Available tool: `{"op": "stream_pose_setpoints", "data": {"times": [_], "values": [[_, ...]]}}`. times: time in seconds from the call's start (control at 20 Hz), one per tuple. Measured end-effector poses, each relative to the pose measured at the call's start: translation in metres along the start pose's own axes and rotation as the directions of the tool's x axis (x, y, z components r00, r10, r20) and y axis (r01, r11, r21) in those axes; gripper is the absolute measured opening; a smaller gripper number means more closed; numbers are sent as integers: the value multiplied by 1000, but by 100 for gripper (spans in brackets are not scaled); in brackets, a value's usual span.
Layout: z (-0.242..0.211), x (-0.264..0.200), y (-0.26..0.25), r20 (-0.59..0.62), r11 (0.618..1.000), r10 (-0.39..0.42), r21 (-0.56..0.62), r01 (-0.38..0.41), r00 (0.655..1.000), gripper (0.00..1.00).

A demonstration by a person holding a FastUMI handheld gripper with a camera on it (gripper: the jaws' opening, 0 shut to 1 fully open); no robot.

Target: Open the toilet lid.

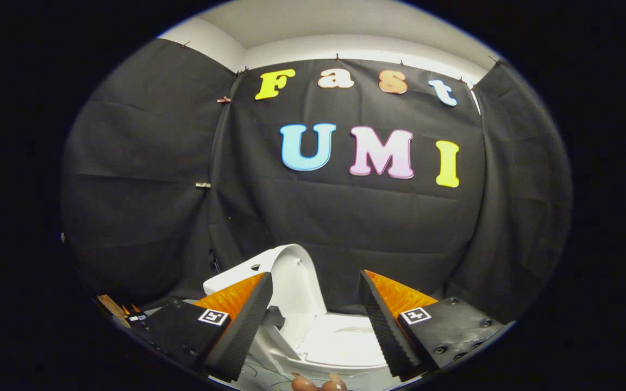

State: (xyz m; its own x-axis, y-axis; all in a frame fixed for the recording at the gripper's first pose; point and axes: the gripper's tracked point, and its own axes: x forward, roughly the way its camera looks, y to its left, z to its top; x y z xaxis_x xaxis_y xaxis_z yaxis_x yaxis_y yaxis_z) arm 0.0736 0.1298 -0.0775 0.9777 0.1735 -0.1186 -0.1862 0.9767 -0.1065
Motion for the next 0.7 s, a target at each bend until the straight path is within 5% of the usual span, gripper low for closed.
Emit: {"op": "stream_pose_setpoints", "data": {"times": [0.7], "values": [[66,-90,-57,115,995,-97,48,92,989,99]]}}
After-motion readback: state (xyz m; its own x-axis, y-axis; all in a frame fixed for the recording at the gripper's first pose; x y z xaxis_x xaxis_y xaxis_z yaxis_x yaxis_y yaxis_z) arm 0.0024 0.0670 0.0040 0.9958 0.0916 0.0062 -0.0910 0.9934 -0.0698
